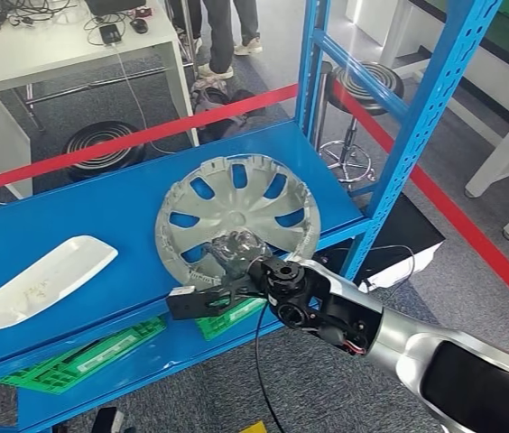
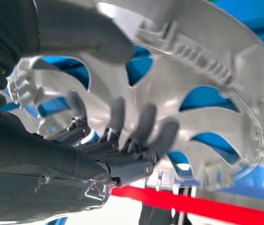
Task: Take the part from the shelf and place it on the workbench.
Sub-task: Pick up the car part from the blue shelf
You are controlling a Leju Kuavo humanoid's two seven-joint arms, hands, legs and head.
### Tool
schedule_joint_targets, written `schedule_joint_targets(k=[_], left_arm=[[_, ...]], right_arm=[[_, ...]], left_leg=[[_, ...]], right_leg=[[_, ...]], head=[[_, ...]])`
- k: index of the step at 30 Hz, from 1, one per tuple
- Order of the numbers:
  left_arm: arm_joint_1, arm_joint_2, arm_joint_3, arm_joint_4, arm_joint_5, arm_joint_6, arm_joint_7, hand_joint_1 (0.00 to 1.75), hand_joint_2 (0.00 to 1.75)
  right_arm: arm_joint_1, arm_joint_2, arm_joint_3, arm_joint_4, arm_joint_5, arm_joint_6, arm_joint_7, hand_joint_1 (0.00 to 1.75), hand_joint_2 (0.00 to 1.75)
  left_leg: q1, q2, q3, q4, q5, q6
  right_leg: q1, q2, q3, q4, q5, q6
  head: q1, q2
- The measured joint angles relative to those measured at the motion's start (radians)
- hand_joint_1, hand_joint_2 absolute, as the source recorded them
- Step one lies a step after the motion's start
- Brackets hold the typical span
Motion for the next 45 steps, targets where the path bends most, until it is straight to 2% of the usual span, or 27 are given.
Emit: schedule_joint_targets(k=[10, 25, 37, 45], left_arm=[[-0.001, 0.000, 0.000, 0.000, -0.007, 0.000, 0.009, 0.00, 0.00], [-0.004, 0.000, 0.000, 0.000, -0.009, -0.001, 0.011, 0.00, 0.00], [-0.005, 0.000, 0.000, 0.000, -0.009, -0.002, 0.010, 0.00, 0.00], [-0.006, 0.000, 0.000, 0.000, -0.010, -0.002, 0.010, 0.00, 0.00]], right_arm=[[0.007, -0.024, -0.028, 0.054, -0.023, 0.002, 0.029, 0.00, 1.75], [0.008, -0.040, -0.043, 0.086, -0.020, -0.005, 0.021, 0.00, 1.75], [-0.022, -0.021, -0.042, 0.010, 0.014, -0.024, 0.019, 0.00, 1.75], [-0.037, 0.012, -0.043, -0.003, -0.003, -0.053, -0.015, 0.00, 1.75]], left_leg=[[0.000, 0.000, 0.000, 0.000, 0.000, 0.000], [0.000, 0.000, 0.000, 0.000, 0.000, 0.000], [0.000, 0.000, 0.000, 0.000, 0.000, 0.000], [0.000, 0.000, 0.000, 0.000, 0.000, 0.000]], right_leg=[[0.000, 0.000, 0.000, 0.000, 0.000, 0.000], [0.000, 0.000, 0.000, 0.000, 0.000, 0.000], [0.000, 0.000, 0.000, 0.000, 0.000, 0.000], [0.000, 0.000, 0.000, 0.000, 0.000, 0.000]], head=[[0.000, 0.000], [0.000, 0.000], [0.000, 0.000], [0.000, 0.000]])
